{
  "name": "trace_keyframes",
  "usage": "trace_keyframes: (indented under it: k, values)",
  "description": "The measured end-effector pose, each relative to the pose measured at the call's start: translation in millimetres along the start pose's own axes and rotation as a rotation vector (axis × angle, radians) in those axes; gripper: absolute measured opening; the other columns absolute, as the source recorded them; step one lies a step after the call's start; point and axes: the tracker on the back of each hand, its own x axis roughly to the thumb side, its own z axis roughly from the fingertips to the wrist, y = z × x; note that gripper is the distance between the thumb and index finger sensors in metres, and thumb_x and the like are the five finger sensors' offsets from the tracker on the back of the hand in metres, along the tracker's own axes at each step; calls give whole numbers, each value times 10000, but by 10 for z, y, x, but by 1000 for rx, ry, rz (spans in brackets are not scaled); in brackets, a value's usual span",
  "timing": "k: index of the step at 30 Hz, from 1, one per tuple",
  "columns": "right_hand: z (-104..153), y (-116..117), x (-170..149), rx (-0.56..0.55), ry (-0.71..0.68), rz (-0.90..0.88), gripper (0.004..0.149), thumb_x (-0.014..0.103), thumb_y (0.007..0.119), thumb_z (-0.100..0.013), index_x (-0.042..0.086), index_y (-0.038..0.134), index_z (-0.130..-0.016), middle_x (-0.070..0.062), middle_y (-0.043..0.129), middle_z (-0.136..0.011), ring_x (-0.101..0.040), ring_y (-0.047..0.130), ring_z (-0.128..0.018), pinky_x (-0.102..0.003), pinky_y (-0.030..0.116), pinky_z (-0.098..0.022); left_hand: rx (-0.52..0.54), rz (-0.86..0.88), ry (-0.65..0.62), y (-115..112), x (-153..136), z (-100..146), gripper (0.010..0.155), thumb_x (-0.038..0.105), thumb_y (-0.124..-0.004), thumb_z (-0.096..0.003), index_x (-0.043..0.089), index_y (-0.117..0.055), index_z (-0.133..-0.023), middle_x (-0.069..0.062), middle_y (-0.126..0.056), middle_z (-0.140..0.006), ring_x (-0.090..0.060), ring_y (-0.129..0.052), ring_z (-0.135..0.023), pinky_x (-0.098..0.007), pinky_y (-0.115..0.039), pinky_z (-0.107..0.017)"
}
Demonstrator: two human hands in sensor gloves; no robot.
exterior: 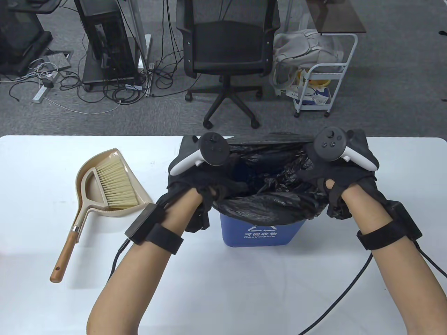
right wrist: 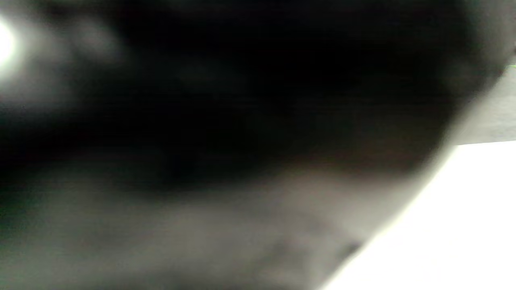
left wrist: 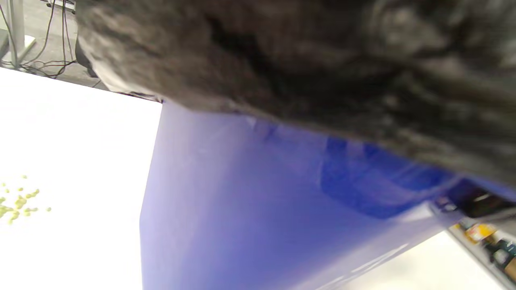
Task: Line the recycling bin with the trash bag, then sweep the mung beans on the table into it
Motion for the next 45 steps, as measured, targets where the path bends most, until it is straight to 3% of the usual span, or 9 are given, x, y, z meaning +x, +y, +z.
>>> trace_keyframes:
  k: [4,11,16,23,26,30,37,41,45]
  values:
    - [-72,77,-13,49,42,43,1026,438,861,-482,45,211,-1171,-435,-11,-1082,-792,261,-940,-820,403,-628,-61,-108,49,-46,76,-118,930,505,-909,-483,138,-473,-1218,-298,69,-1180,-764,-17,-978,-838,-336,-712]
    - [-82,76,45,4,40,90,1000,417,880,-473,22,284,-1171,-439,34,-1093,-785,308,-943,-815,427,-625,-104,-233,97,-111,119,-160,945,475,-944,-469,133,-476,-1216,-267,152,-1148,-750,-8,-991,-833,-315,-725]
    - [37,-33,83,-45,-36,27,957,454,808,-497,-6,302,-1166,-440,43,-1090,-785,315,-936,-813,433,-618,-28,-209,25,1,140,-48,864,480,-913,-477,150,-553,-1190,-298,-8,-1202,-753,-70,-996,-829,-350,-718]
    - [571,-316,159,-184,-262,-97,746,426,802,-507,58,622,-1131,-428,181,-1128,-780,352,-936,-816,443,-609,231,-72,-189,295,165,542,739,477,-883,-490,136,-717,-1125,-318,-246,-1244,-777,-192,-1002,-832,-401,-701]
    - [666,-219,158,-136,-329,-100,707,442,805,-503,70,706,-1096,-373,220,-1159,-781,324,-941,-822,428,-610,154,-29,-234,205,161,649,792,540,-871,-477,142,-701,-1139,-315,-241,-1253,-782,-156,-1000,-843,-371,-701]
    - [606,72,100,49,-310,-45,778,501,799,-491,57,668,-1116,-293,209,-1187,-781,207,-942,-837,350,-611,20,-49,-249,-85,150,639,851,580,-866,-461,143,-658,-1162,-320,-190,-1249,-782,-90,-981,-846,-336,-700]
    - [558,197,30,69,-333,-129,769,487,756,-507,30,650,-1115,-348,217,-1164,-782,229,-928,-828,363,-603,-21,-88,-226,-334,121,585,801,519,-872,-477,140,-663,-1150,-329,-176,-1233,-765,-68,-972,-837,-332,-698]
    - [663,-38,34,-69,-347,-152,733,468,772,-509,68,664,-1113,-316,271,-1177,-789,294,-930,-831,403,-598,-25,-36,-254,-233,143,686,816,548,-853,-478,152,-648,-1161,-316,-157,-1239,-767,-54,-971,-842,-316,-698]
    - [652,-263,19,-240,-313,-196,674,420,779,-517,81,706,-1095,-314,374,-1174,-775,409,-936,-818,463,-596,150,60,-307,74,181,840,743,534,-829,-497,148,-726,-1123,-308,-251,-1251,-775,-144,-995,-839,-366,-698]
